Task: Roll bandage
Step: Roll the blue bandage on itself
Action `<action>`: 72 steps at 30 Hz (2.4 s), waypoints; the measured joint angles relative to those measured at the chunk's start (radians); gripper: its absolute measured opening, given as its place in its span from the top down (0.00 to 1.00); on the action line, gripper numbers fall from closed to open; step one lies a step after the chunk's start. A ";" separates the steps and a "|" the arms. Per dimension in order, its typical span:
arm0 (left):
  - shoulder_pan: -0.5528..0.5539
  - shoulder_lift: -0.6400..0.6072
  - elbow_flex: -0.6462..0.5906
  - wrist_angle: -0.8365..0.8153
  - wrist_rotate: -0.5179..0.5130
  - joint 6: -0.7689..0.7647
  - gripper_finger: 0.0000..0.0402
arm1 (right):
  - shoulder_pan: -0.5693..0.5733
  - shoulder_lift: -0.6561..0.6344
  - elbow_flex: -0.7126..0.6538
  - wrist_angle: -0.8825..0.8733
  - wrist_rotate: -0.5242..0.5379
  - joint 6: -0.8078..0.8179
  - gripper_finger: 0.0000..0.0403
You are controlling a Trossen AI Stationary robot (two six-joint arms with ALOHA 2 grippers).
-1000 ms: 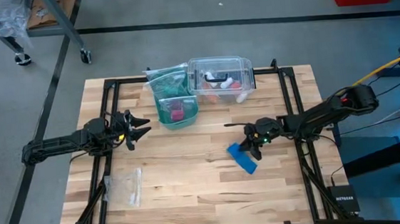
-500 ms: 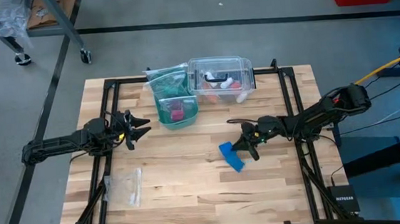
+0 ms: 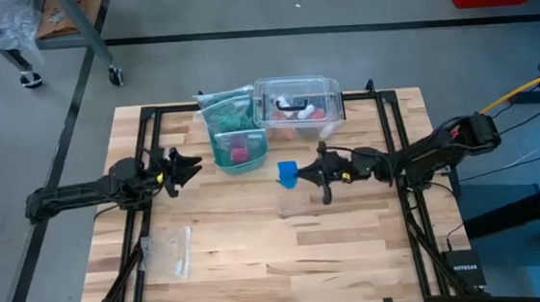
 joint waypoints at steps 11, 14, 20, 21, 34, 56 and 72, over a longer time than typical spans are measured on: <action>-0.112 0.432 0.005 0.441 -0.014 -0.004 0.54 | -0.050 0.000 0.284 -0.300 -0.005 -0.275 0.98; -0.148 0.569 0.050 0.517 -0.036 0.043 0.54 | -0.083 0.000 0.320 -0.328 -0.031 -0.275 0.98; -0.185 0.842 0.226 0.547 -0.060 0.190 0.54 | -0.120 0.000 0.348 -0.328 -0.098 -0.275 0.98; -0.186 0.883 0.258 0.546 -0.066 0.216 0.54 | -0.120 0.000 0.348 -0.323 -0.102 -0.275 0.98; -0.186 1.146 0.496 0.544 -0.097 0.406 0.54 | -0.118 0.000 0.348 -0.299 -0.227 -0.275 0.98; -0.190 1.148 0.497 0.507 -0.057 0.383 0.89 | -0.118 0.000 0.348 -0.179 -0.174 -0.279 0.98; -0.292 1.148 0.498 0.325 -0.063 0.244 1.00 | -0.119 0.000 0.348 -0.050 -0.092 -0.303 0.98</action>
